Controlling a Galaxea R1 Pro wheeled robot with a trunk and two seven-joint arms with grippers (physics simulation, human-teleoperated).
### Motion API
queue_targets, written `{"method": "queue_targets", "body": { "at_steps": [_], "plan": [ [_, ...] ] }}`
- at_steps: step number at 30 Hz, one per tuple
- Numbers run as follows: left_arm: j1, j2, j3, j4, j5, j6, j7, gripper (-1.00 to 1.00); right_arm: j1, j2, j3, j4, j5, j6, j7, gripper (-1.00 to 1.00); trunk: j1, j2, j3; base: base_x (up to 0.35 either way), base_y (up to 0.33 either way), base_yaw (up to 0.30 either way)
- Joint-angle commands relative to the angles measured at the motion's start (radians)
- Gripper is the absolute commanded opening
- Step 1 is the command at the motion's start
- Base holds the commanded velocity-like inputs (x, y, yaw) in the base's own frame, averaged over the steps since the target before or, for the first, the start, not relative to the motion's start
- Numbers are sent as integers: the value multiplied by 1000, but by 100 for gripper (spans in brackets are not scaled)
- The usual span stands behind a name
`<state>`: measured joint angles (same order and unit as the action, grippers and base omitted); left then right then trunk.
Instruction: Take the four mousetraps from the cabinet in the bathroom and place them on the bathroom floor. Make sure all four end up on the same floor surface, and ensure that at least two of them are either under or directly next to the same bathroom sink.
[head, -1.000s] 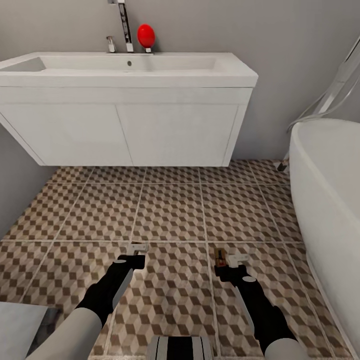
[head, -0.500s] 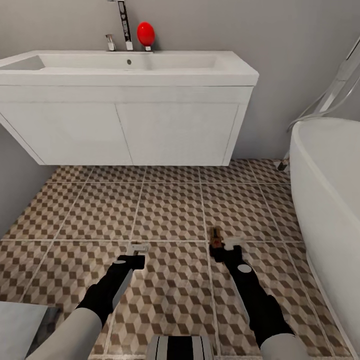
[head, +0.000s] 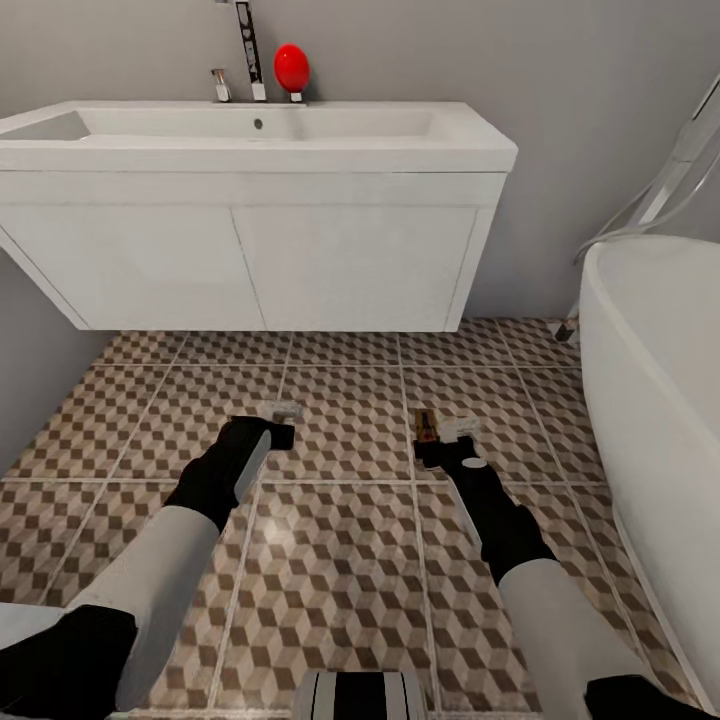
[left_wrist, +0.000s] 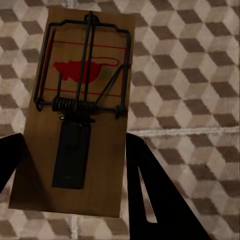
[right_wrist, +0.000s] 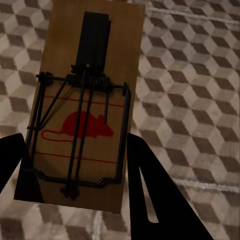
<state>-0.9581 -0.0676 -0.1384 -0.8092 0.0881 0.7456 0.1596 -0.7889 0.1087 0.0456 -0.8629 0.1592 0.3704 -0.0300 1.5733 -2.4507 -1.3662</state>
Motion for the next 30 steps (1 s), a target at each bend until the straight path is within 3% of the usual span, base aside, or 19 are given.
{"method": "queue_targets", "body": {
  "at_steps": [1, 4, 8, 10, 13, 22, 24, 27, 30],
  "plan": [
    [-33, 1, -3, 38, 7, 9, 9, -100, -37, 0, 2, 47, 3, 6, -3, -100, 0, 0, -1, 0, 0, 0],
    [-74, 1, -3, 95, 5, 12, 10, -100, -131, 0, 2, 154, 3, 4, -2, -100, 0, 0, -1, 0, 0, 0],
    [-89, 7, -3, 139, 5, -34, 9, -100, -197, 0, 2, 206, 2, 3, -2, -100, 0, 0, -1, 0, 0, 0],
    [-92, 9, -3, 150, 5, -105, 6, -100, -211, 0, 2, 216, 2, 3, -2, -100, 0, 0, -1, 0, 0, 0],
    [-94, 11, -5, 139, 6, -149, 2, -100, -217, 1, 3, 221, 2, 2, -2, -100, 0, 0, -1, 0, 0, 0],
    [-95, 13, -12, 67, 7, -159, 6, -100, -220, 7, 10, 221, 2, -17, 1, -100, 0, 0, -1, 0, 0, 0],
    [-95, 13, -12, 65, 6, -153, 7, -100, -220, 21, 29, 220, 3, -38, 0, -100, 0, 0, -1, 0, 0, 0],
    [-95, 14, -12, 64, 5, -148, 7, -100, -219, 40, 120, 219, 4, -76, -3, -100, 4, -7, -4, 0, 0, 0],
    [-95, 15, -12, 64, 4, -146, 8, -100, -219, 44, 182, 219, 4, -86, -5, -100, 15, -28, -13, 0, 0, 0]
  ]
}}
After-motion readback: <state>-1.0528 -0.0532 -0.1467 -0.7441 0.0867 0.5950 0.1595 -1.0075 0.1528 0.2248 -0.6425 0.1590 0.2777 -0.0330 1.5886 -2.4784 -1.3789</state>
